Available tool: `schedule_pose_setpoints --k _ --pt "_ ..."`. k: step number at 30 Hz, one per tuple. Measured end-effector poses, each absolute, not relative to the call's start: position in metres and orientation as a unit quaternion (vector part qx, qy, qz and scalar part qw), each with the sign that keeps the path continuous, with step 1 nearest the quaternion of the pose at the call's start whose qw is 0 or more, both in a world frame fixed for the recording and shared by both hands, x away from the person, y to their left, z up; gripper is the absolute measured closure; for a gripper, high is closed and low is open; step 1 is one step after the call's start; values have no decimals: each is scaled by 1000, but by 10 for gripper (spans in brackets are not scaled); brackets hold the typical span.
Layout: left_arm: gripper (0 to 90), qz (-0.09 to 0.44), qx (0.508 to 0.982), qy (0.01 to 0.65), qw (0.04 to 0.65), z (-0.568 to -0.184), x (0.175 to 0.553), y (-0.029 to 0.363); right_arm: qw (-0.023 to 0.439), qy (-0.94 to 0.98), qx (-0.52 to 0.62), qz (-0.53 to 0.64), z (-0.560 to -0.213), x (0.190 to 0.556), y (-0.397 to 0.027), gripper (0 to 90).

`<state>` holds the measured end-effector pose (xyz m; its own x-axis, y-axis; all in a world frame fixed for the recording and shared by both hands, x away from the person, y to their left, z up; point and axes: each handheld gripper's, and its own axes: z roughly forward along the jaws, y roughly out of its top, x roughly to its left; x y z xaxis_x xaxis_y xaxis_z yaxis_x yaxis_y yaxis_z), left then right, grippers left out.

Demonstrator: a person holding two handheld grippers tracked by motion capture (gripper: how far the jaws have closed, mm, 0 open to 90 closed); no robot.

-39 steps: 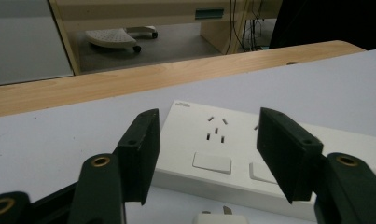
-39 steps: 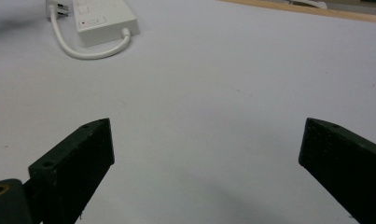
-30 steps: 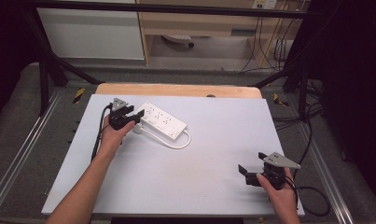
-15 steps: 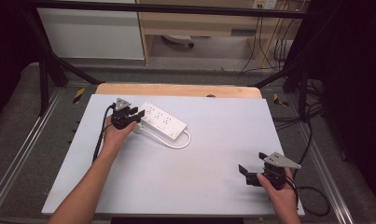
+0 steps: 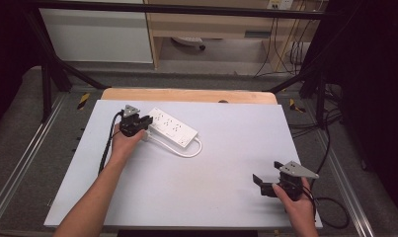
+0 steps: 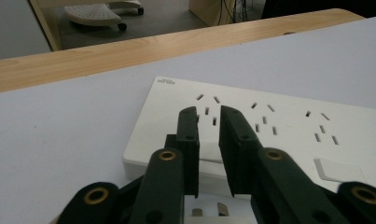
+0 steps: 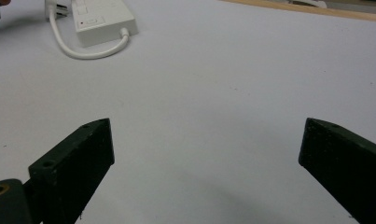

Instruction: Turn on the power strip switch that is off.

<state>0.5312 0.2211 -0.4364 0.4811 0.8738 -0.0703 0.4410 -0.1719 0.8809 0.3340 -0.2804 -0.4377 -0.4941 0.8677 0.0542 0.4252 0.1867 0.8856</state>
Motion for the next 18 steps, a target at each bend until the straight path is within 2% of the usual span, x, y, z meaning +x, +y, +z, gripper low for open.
schedule_pose_setpoints --k 10,18 --pt "856 224 731 450 461 -441 533 221 241 731 442 461 -438 334 -281 37" --pt "877 220 734 447 462 -444 534 217 241 731 442 460 -438 334 -281 37"
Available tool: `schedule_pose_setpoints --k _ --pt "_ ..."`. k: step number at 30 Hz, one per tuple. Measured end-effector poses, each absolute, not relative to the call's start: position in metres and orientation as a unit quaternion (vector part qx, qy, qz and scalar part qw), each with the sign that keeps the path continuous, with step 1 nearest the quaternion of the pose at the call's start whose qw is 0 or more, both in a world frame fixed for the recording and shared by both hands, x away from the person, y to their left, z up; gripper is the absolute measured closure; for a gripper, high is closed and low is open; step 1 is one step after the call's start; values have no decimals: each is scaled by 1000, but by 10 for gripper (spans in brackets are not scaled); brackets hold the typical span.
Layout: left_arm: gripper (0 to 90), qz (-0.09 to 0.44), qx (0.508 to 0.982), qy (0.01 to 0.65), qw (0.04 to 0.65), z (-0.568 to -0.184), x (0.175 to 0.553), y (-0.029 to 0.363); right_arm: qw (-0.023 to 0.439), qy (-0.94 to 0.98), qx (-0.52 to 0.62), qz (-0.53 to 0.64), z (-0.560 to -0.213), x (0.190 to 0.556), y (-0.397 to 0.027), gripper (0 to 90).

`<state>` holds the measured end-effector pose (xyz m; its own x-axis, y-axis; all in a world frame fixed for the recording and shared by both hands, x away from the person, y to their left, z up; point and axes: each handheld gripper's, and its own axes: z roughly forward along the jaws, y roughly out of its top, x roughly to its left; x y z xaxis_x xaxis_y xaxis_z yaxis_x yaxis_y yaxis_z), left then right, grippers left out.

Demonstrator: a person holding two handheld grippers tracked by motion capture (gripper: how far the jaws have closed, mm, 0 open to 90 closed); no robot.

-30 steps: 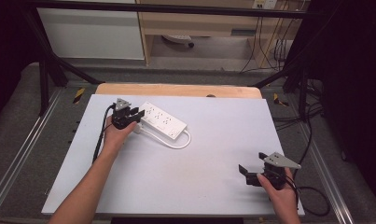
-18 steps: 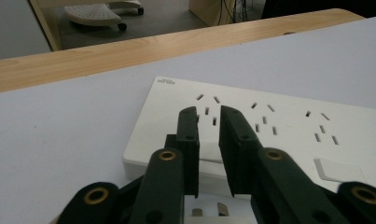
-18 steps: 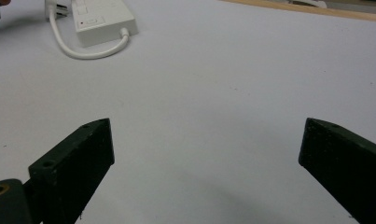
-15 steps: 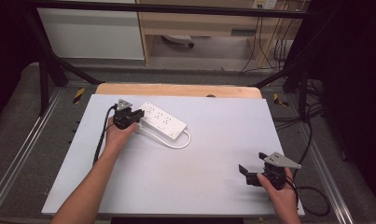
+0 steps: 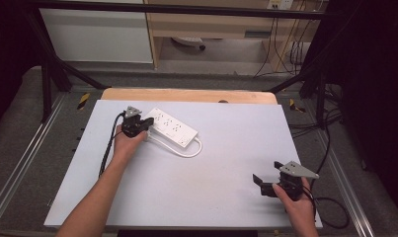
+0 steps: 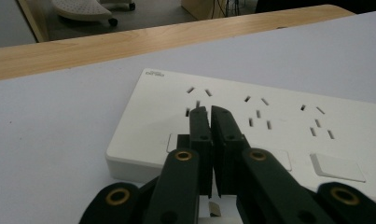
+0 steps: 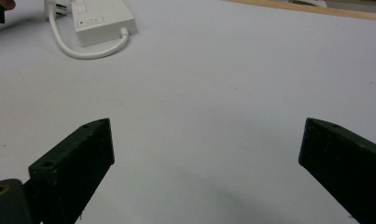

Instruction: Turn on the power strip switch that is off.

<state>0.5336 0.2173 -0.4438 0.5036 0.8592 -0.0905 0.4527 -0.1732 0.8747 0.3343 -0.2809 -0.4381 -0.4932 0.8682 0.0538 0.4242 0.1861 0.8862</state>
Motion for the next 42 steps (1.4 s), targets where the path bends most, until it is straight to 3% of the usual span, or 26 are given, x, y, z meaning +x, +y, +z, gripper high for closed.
schedule_pose_setpoints --k 42 --pt "900 219 739 454 448 -447 540 211 239 730 444 461 -438 334 -283 37"
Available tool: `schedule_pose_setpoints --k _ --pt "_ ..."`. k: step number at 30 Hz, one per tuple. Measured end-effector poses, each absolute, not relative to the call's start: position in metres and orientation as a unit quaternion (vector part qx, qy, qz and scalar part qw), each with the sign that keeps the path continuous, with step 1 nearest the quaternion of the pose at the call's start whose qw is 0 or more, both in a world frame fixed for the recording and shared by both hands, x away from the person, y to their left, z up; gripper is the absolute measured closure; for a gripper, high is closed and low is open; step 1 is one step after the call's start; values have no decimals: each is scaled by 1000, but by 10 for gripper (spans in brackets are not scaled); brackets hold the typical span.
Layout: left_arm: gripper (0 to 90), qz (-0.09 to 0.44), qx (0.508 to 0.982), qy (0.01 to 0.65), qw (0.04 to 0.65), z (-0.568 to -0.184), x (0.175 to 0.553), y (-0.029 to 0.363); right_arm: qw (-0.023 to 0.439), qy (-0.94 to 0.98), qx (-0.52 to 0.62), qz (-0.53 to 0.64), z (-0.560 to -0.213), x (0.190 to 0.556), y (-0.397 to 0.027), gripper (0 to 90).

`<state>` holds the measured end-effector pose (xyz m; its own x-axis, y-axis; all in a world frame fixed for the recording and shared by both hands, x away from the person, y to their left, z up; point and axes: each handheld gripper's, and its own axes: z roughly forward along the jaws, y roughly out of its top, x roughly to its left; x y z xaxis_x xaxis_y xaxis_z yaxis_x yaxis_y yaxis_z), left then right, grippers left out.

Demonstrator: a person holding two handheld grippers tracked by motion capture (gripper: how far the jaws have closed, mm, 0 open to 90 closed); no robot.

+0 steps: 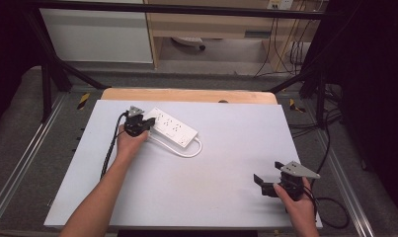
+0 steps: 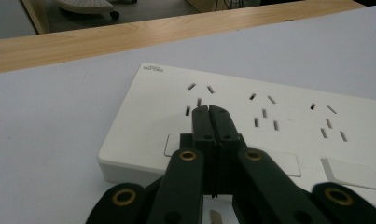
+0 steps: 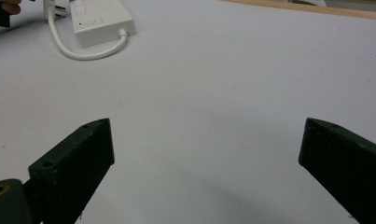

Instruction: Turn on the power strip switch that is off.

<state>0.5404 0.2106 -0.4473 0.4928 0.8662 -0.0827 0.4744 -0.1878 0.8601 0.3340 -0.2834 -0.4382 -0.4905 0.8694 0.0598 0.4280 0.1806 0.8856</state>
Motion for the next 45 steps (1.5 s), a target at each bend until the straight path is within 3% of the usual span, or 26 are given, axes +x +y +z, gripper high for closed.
schedule_pose_setpoints --k 45 --pt "900 223 733 444 465 -451 539 208 240 731 444 460 -439 334 -285 37"
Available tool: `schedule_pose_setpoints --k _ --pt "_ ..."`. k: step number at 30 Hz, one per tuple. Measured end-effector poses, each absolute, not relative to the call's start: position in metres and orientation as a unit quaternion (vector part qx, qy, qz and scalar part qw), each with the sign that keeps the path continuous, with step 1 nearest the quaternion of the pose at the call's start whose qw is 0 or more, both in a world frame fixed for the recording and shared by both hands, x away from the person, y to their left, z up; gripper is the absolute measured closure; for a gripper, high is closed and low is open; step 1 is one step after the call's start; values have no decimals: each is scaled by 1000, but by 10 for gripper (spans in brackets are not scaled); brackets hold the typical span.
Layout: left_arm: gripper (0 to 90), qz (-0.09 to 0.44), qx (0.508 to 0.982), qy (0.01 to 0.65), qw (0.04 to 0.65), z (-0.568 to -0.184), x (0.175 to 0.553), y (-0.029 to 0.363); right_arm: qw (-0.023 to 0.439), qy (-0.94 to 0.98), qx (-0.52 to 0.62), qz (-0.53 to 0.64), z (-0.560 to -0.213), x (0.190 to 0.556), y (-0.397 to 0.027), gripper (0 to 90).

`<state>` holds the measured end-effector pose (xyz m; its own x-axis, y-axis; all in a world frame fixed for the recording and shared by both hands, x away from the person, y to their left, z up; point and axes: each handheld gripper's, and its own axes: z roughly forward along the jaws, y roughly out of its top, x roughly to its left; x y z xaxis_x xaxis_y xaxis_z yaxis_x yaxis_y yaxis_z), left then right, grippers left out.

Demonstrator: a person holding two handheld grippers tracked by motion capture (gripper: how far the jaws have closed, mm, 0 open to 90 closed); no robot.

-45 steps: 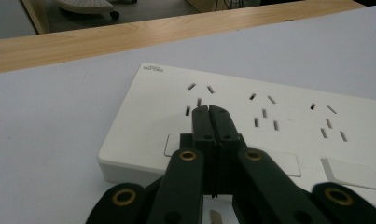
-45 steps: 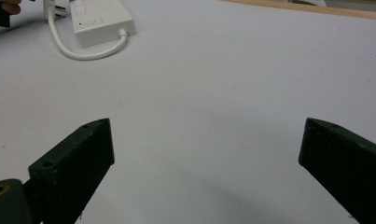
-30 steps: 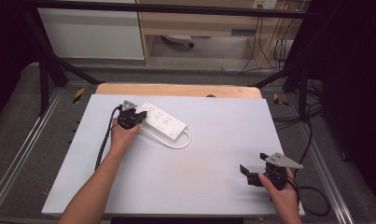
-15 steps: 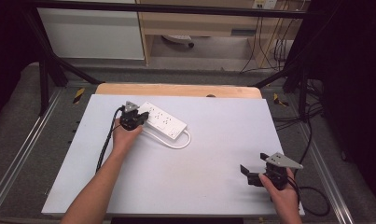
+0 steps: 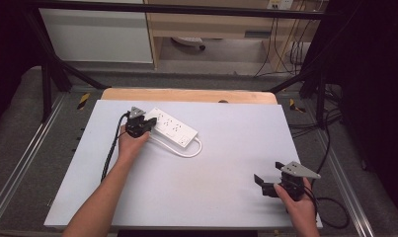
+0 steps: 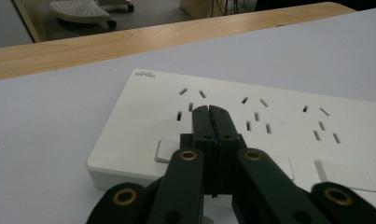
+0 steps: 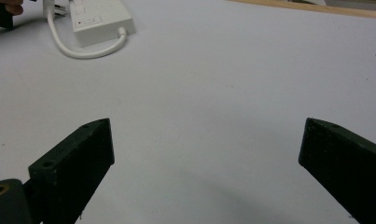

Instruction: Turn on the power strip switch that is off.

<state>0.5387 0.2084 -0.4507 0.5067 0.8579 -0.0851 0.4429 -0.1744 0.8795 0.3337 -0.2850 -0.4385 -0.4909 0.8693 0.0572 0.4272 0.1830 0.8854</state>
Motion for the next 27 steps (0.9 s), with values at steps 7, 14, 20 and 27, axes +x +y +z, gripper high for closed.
schedule_pose_setpoints --k 7,14,20,27 --pt "900 223 733 443 465 -450 538 209 240 731 443 460 -438 334 -285 37" --pt "900 222 731 445 467 -449 538 211 240 730 444 461 -438 334 -285 37" --pt "900 224 730 443 470 -446 537 212 240 731 443 461 -438 334 -285 37" --pt "900 224 731 438 473 -443 536 212 241 730 443 461 -438 334 -285 37"
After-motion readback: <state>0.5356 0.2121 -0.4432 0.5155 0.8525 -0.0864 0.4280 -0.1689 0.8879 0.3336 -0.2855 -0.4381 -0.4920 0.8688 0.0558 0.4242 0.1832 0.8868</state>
